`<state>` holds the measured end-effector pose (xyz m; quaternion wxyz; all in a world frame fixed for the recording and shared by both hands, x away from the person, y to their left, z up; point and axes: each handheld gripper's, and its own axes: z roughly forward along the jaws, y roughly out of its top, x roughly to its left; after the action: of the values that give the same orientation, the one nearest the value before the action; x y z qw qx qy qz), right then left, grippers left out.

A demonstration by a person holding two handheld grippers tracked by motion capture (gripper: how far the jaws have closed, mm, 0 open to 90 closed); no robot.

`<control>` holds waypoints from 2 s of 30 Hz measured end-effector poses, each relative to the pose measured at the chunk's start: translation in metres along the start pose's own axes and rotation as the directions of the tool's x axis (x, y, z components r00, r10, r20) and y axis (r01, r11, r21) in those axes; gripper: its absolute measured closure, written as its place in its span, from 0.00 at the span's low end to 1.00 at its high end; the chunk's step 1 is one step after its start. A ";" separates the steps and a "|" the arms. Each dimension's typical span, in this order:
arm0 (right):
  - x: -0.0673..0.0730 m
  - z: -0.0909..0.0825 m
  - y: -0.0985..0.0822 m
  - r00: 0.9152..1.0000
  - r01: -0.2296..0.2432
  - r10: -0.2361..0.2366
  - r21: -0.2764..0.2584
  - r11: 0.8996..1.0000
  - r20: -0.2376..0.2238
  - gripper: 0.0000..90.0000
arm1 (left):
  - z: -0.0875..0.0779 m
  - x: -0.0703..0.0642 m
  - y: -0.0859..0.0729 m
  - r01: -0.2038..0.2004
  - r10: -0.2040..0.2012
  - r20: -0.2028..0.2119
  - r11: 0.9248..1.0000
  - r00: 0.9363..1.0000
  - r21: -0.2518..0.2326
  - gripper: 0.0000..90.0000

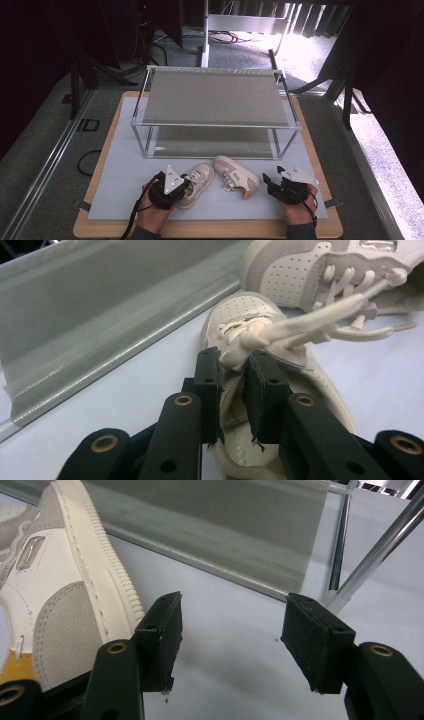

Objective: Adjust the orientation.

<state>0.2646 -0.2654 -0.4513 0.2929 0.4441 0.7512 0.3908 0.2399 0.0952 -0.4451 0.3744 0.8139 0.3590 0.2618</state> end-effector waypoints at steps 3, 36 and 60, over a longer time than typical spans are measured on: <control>-0.001 -0.001 0.000 1.000 -0.001 0.001 -0.001 1.000 -0.001 0.45 | -0.001 -0.008 0.002 -0.018 0.019 -0.071 1.000 0.997 0.021 0.87; 0.029 -0.010 0.022 0.989 0.088 -0.097 -0.077 0.993 -0.113 0.45 | -0.009 0.018 -0.003 0.188 -0.187 0.014 0.977 0.982 -0.099 0.49; 0.065 0.014 0.031 0.906 0.363 -0.347 0.022 0.932 -0.242 0.33 | -0.007 0.018 -0.004 0.192 -0.190 0.029 0.976 0.981 -0.102 0.48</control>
<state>0.2612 -0.1929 -0.4388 0.2535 0.2601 0.8612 0.3556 0.2441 0.1141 -0.4412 0.4433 0.7575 0.4175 0.2352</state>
